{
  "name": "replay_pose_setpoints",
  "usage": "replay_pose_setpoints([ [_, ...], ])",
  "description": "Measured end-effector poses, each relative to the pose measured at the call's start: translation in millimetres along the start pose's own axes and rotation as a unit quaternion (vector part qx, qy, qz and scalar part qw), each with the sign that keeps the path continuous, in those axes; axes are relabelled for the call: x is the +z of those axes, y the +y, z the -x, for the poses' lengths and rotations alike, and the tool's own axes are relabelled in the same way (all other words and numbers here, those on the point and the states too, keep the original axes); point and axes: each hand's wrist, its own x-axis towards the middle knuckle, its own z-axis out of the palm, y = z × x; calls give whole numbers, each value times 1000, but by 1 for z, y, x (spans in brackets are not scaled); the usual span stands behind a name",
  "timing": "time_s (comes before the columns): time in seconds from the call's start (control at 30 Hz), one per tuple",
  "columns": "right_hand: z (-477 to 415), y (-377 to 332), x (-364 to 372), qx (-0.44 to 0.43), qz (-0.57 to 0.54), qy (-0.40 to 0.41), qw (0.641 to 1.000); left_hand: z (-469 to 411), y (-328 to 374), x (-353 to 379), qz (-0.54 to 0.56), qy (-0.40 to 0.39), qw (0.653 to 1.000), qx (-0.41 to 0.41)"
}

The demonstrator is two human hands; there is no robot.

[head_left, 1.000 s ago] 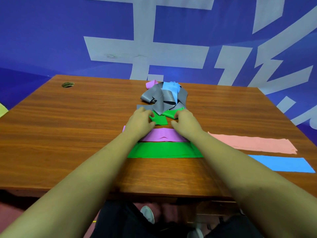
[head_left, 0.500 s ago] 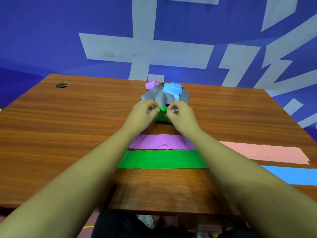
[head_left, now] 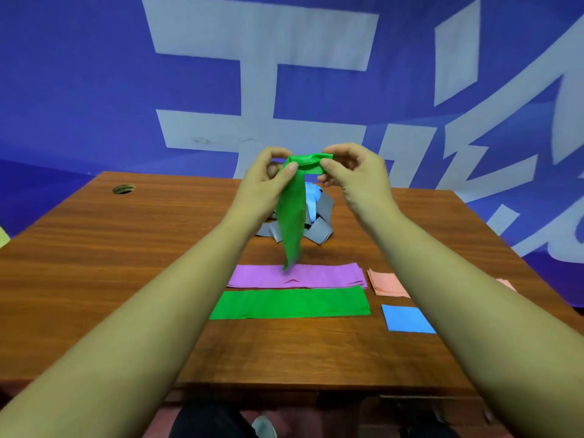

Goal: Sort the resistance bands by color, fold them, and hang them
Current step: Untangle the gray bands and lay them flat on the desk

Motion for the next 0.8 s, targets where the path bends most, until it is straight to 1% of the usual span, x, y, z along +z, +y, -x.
replay_pose_setpoints([
  [0.03,2,-4,-2,0,0,1,1000,2,4,0,30,5,999,-13],
  [0.1,5,-11,-6,1,5,9,1000,5,11,-2,56,5,998,-29],
  [0.27,11,-19,-14,31,17,19,999,13,29,-2,17,9,999,-29],
  [0.4,18,-21,-19,96,-15,-7,995,27,31,-3,7,-21,998,-55],
  [0.47,25,-23,-22,128,-34,-34,991,35,29,-3,4,-41,997,-72],
  [0.53,33,-26,-25,142,-37,-60,987,42,26,-3,2,-48,994,-93],
  [0.63,40,-34,-28,125,-12,-68,990,52,24,-1,20,-76,989,-129],
  [0.73,45,-49,-27,109,11,-78,991,63,29,4,114,-121,973,-163],
  [0.77,47,-55,-27,102,16,-86,991,65,30,5,119,-139,969,-168],
  [0.8,48,-60,-27,92,26,-91,991,67,30,5,98,-155,970,-159],
])
